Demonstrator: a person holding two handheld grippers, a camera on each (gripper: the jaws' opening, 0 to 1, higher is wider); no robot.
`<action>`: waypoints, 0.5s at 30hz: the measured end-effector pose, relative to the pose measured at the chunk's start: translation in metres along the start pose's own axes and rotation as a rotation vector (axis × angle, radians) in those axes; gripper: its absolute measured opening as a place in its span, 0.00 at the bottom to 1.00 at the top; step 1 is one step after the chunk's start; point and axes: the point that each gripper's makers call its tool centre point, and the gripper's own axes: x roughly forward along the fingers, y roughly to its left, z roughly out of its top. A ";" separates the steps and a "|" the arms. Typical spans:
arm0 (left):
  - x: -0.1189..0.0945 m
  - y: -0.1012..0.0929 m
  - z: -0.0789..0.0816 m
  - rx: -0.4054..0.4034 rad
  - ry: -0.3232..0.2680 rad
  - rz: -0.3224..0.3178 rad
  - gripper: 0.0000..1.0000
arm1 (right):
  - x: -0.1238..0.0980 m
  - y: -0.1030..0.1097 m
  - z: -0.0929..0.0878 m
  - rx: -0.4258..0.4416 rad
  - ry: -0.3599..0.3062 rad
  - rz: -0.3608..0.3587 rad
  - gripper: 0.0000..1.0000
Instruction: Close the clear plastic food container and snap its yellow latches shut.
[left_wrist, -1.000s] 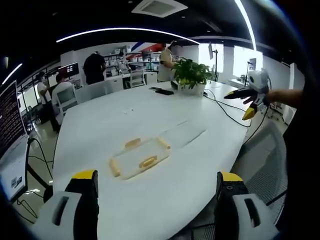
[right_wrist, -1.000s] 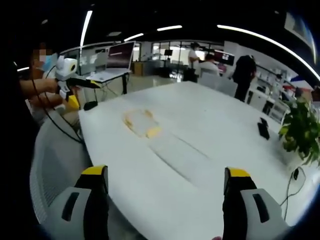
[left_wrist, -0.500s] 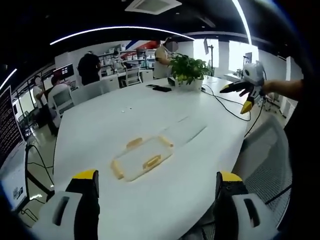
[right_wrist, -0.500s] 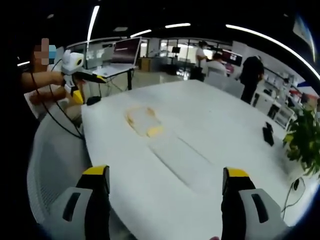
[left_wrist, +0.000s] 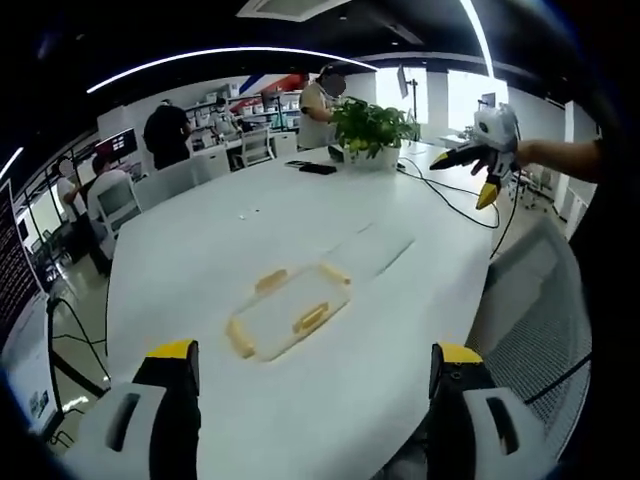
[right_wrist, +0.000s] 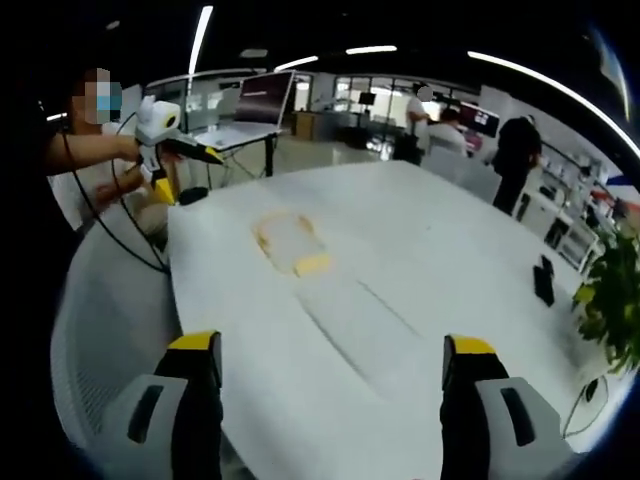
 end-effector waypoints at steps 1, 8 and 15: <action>0.001 0.002 0.000 0.000 0.001 -0.002 0.93 | 0.001 0.000 0.000 -0.003 0.002 0.004 0.89; 0.005 0.007 -0.002 0.018 0.017 -0.016 0.92 | 0.008 -0.001 0.002 -0.027 0.013 0.031 0.88; 0.011 0.012 -0.003 0.048 0.034 -0.036 0.91 | 0.015 0.000 0.006 -0.044 0.018 0.057 0.87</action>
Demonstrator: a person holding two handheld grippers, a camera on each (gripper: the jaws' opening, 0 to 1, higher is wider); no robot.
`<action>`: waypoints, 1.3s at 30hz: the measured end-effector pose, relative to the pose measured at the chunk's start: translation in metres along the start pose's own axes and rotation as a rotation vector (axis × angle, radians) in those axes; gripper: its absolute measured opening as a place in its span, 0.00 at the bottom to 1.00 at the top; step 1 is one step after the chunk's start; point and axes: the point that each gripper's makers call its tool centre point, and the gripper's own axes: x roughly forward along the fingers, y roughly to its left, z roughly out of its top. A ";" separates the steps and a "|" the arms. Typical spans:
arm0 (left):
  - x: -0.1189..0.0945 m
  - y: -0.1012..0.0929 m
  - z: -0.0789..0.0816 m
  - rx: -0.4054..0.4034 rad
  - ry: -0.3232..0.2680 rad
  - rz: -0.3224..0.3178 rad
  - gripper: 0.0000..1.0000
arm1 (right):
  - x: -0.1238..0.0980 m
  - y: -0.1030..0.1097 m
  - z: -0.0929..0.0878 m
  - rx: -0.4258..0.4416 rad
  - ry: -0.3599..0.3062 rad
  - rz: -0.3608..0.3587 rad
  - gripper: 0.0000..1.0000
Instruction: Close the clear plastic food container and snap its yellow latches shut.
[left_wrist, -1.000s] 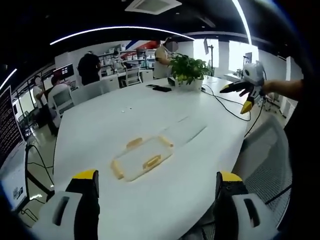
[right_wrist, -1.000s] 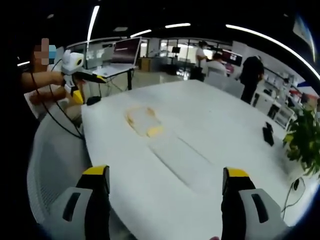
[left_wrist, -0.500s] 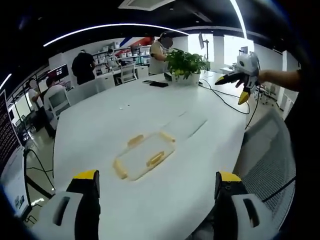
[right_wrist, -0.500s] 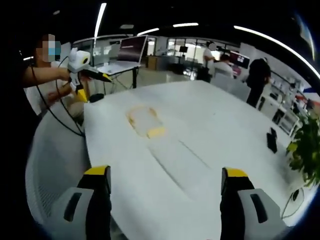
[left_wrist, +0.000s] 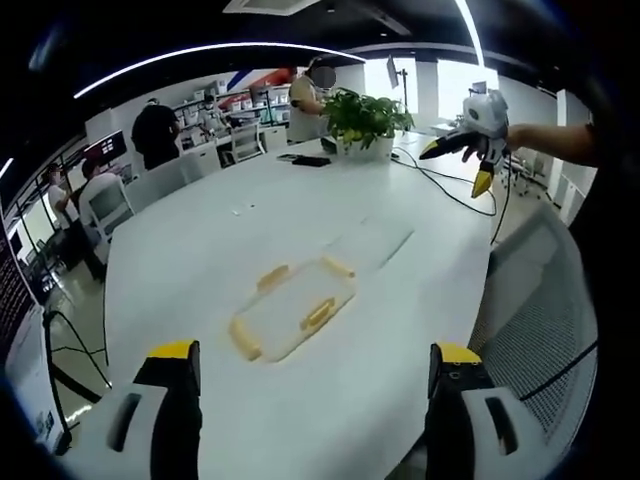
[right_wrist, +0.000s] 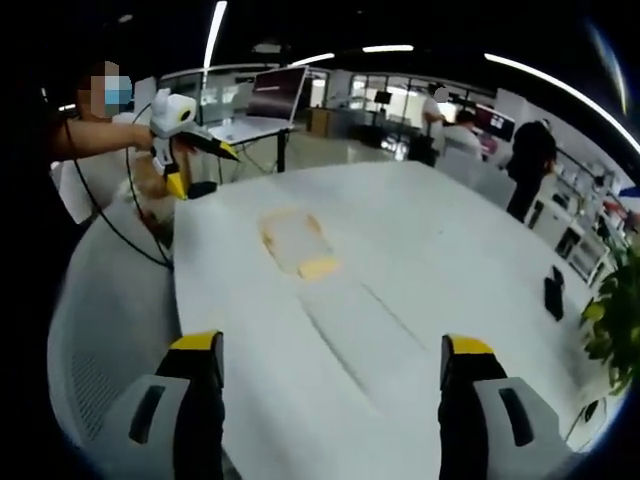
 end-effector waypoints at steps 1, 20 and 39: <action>0.001 0.000 0.000 0.002 0.001 -0.003 0.91 | 0.001 0.000 0.000 -0.002 0.001 0.003 0.87; 0.023 0.020 -0.004 0.091 0.054 -0.072 0.87 | 0.037 0.002 0.018 -0.054 0.007 0.099 0.84; 0.050 0.039 -0.011 0.175 0.117 -0.148 0.81 | 0.078 0.009 0.029 -0.101 0.037 0.186 0.82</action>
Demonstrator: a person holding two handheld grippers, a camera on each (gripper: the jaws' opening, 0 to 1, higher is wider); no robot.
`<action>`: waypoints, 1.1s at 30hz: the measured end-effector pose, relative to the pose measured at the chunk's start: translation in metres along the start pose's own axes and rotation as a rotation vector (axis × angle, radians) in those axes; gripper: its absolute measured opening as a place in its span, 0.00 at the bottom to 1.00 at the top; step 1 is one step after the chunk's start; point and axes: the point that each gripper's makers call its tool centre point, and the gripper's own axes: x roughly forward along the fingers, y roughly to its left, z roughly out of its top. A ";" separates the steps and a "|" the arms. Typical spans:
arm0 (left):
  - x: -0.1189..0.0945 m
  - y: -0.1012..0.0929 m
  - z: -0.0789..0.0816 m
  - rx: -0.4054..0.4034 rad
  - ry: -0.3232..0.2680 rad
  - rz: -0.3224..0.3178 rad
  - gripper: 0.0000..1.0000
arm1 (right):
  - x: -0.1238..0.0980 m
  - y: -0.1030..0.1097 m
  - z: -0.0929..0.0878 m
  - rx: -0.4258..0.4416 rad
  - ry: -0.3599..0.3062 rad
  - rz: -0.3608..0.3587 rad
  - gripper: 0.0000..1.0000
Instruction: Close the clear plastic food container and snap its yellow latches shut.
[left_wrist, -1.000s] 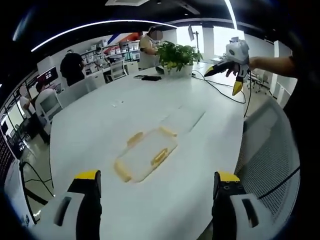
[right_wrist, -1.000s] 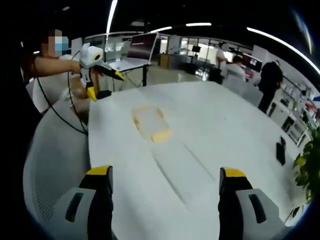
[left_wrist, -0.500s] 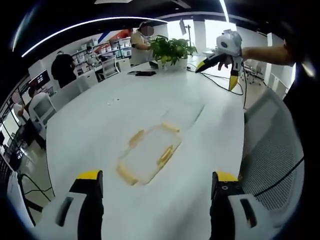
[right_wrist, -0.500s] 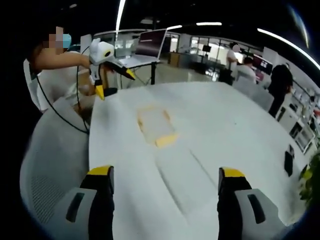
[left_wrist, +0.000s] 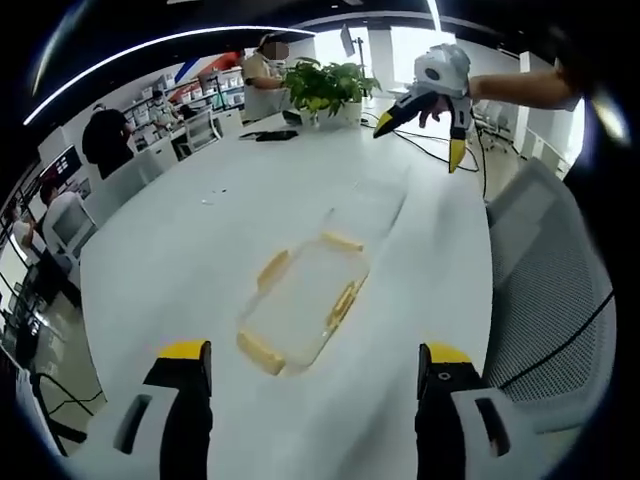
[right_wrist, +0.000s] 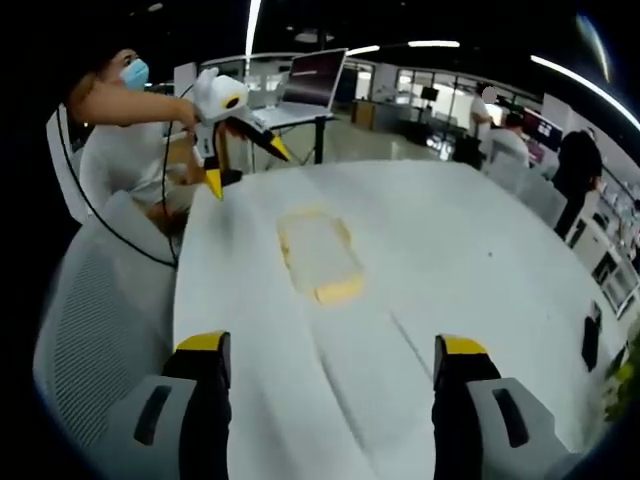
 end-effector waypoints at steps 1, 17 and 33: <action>0.001 0.001 0.000 0.007 0.004 -0.004 0.80 | 0.003 0.000 0.001 -0.012 0.008 0.008 0.81; 0.020 0.011 -0.002 0.087 0.053 -0.080 0.73 | 0.021 -0.010 0.020 -0.134 0.089 0.075 0.78; 0.033 0.028 0.003 0.136 0.076 -0.128 0.69 | 0.047 -0.012 0.026 -0.169 0.134 0.129 0.73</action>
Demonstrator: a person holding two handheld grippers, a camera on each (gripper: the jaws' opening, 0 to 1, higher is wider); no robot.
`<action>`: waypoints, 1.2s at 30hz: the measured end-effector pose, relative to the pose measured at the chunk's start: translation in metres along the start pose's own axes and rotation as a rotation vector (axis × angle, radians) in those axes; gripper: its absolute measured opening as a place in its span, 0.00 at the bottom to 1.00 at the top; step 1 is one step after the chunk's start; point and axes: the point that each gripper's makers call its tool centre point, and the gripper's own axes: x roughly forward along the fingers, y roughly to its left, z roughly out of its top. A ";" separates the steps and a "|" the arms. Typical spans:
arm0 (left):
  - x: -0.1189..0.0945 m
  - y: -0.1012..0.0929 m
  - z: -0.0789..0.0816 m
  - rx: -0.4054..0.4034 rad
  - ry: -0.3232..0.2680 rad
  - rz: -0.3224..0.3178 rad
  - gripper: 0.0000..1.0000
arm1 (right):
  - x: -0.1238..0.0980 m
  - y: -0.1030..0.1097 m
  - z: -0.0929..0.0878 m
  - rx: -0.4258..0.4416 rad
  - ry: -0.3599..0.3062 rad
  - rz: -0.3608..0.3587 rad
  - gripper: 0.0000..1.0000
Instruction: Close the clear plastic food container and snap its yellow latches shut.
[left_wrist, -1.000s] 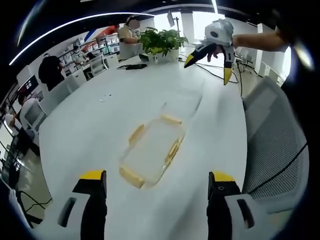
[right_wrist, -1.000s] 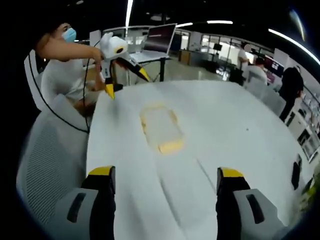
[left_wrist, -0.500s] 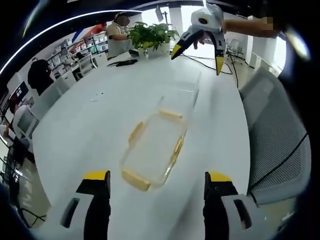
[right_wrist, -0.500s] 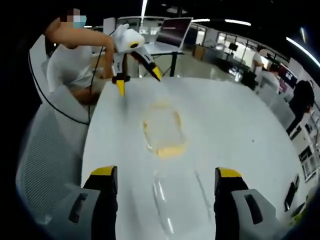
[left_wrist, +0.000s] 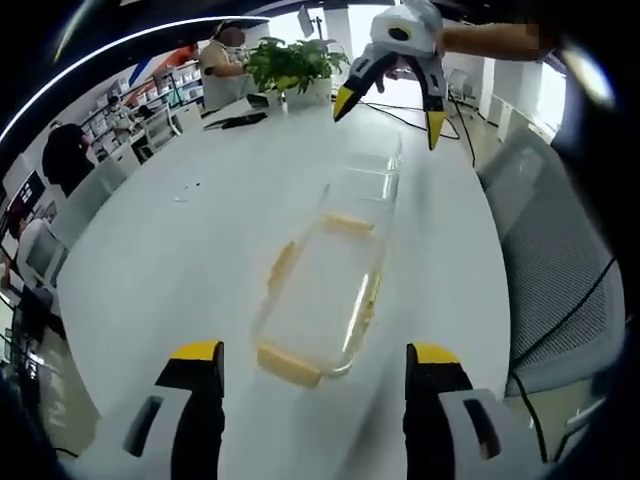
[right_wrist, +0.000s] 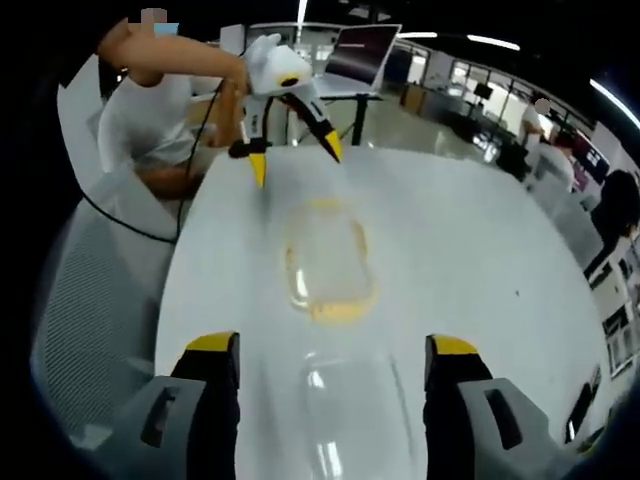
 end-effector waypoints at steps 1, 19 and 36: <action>0.001 0.002 0.001 0.005 0.001 -0.002 0.69 | 0.002 -0.001 0.000 -0.002 0.005 0.001 0.73; 0.025 0.007 -0.023 0.090 0.092 -0.094 0.60 | 0.037 -0.003 0.008 0.015 0.024 0.027 0.64; 0.040 0.021 -0.036 0.138 0.103 -0.138 0.50 | 0.069 -0.010 0.000 0.007 0.090 0.040 0.50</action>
